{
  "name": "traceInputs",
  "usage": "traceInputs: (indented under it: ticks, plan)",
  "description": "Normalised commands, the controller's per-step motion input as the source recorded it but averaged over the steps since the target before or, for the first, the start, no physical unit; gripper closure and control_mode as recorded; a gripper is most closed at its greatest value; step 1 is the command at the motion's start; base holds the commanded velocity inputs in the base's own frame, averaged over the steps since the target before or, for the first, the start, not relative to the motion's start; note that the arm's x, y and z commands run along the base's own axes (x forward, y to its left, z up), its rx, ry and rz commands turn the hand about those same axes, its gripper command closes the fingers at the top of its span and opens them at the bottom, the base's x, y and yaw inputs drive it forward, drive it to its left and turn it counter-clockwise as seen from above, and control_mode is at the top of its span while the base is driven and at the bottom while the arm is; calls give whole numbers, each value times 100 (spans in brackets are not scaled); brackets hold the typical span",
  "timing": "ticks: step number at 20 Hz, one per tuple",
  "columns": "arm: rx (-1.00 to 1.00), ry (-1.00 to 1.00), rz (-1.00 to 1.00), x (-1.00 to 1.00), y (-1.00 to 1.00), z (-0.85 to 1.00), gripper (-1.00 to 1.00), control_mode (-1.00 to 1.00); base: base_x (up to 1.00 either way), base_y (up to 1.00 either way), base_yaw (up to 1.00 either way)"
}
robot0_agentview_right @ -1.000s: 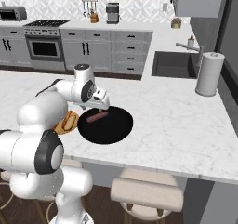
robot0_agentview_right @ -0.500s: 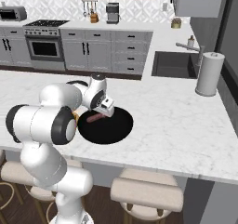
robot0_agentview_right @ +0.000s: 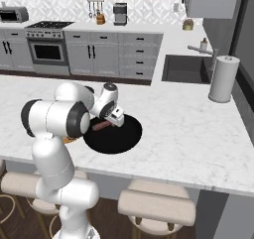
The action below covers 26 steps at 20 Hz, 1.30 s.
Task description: Place one bun and one sausage from the bowl on each plate.
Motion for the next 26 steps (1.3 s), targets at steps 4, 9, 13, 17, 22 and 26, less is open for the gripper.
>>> traceInputs:
  ticks: [4, 9, 13, 17, 22, 26]
  plan:
    - [13, 0, -19, 8, 11, -9, -100, -100, 0, 0, 0]
    - [13, 0, -16, 3, 15, -26, -100, -100, 0, 0, 0]
    - [7, 0, -13, 23, 14, -28, -100, -100, 0, 0, 0]
    - [11, 0, -8, 33, 0, -31, -100, -100, 0, 0, 0]
    - [8, 0, -5, 18, 0, -37, -100, -100, 0, 0, 0]
    - [3, 0, -5, 9, 0, -36, -100, -100, 0, 0, 0]
